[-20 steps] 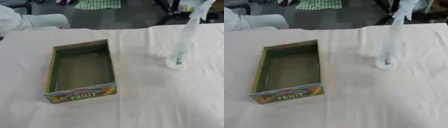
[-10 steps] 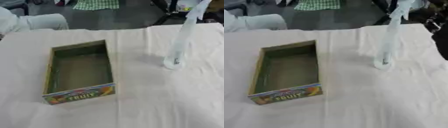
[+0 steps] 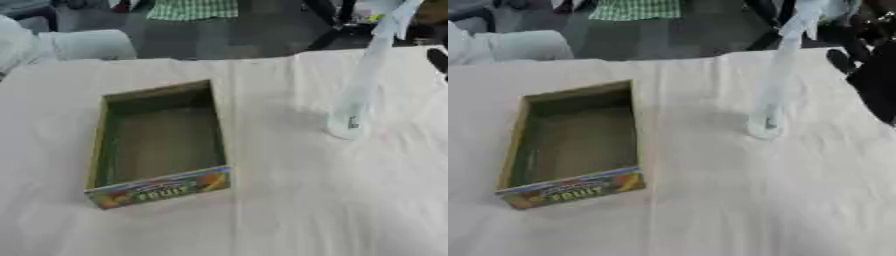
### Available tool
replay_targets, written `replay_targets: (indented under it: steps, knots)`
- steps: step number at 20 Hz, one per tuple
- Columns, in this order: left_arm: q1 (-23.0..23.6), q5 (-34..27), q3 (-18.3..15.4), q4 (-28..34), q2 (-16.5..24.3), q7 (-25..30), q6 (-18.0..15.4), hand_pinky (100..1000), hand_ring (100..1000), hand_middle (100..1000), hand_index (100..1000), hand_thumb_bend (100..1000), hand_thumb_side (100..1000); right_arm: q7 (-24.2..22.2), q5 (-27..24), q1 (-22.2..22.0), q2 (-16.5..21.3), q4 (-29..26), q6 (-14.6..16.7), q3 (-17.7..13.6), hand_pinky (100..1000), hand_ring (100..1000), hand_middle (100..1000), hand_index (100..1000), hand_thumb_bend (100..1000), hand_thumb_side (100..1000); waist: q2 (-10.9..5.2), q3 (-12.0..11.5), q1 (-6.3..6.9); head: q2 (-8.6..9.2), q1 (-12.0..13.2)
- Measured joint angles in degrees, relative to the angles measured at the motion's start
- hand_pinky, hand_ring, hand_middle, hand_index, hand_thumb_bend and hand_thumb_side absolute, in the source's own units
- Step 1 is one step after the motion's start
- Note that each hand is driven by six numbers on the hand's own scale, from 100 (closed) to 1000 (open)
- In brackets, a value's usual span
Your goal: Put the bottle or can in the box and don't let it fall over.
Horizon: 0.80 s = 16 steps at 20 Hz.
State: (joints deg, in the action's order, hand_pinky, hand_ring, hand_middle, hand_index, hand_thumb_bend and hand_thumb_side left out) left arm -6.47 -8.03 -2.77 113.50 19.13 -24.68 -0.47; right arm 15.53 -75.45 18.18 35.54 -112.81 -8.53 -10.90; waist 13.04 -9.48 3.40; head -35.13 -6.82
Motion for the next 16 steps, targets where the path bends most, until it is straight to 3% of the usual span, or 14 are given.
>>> replay_targets:
  steps: [6,13,16]
  knots:
    - [0.0,-0.01,0.08,0.0,0.0,0.01,0.0,753,911,799,758,741,615,1.91,-7.04,0.05,-0.02,-0.42,-1.26,0.4,100,123,344,1000,100,869,-0.03,0.16,0.0,0.0,0.11]
    - [0.07,-0.04,0.09,0.0,0.0,0.03,0.01,753,912,799,758,740,615,3.54,-8.95,0.25,-0.02,-0.43,-2.62,0.44,100,100,191,1000,100,862,-0.05,0.17,0.01,0.01,0.17]
    - [0.09,-0.06,0.1,0.0,0.0,0.09,0.07,753,912,799,758,740,615,2.66,-9.41,0.26,-0.03,-0.43,-3.29,0.56,100,100,167,991,100,835,-0.14,0.17,0.01,0.02,0.18]
